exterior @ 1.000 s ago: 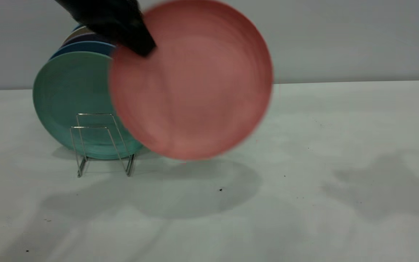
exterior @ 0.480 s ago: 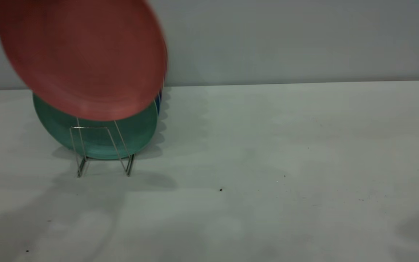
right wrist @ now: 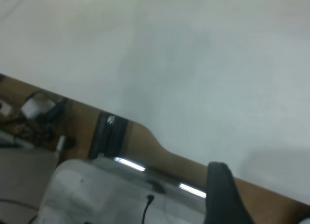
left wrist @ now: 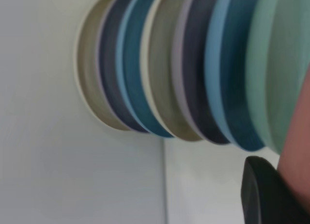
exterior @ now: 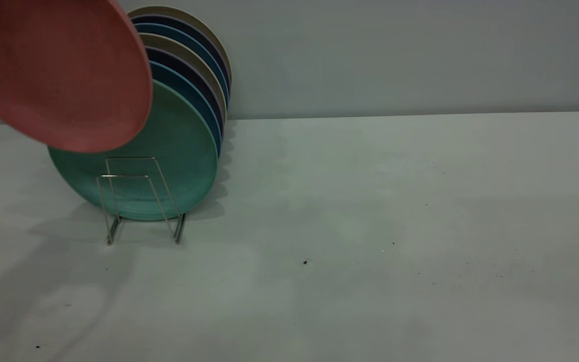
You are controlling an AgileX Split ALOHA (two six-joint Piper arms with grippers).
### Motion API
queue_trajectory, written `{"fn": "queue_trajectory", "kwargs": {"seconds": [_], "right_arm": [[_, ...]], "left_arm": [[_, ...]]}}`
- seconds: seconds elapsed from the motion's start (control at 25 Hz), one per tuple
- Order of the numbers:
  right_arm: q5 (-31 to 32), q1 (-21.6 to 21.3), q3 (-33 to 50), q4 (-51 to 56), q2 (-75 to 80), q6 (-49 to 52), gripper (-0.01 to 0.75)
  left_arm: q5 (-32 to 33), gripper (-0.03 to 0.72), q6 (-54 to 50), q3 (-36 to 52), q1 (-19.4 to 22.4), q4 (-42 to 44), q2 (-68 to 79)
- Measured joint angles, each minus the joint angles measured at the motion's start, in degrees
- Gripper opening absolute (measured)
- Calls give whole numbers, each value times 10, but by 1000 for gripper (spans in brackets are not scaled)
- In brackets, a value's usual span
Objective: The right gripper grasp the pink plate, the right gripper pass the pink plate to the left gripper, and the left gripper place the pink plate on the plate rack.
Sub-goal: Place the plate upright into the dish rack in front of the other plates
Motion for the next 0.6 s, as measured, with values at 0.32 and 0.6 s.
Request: {"fn": "queue_trajectory", "kwargs": {"seconds": [0.32,0.6], "right_arm": [[-20,0,85,-42,-176,33,446],[-42,0,91,-116,-240,103,446]], "left_arm": [[-31,59,29,0,0,-35,36],[-36,59,29,0,0,-37,63]]}}
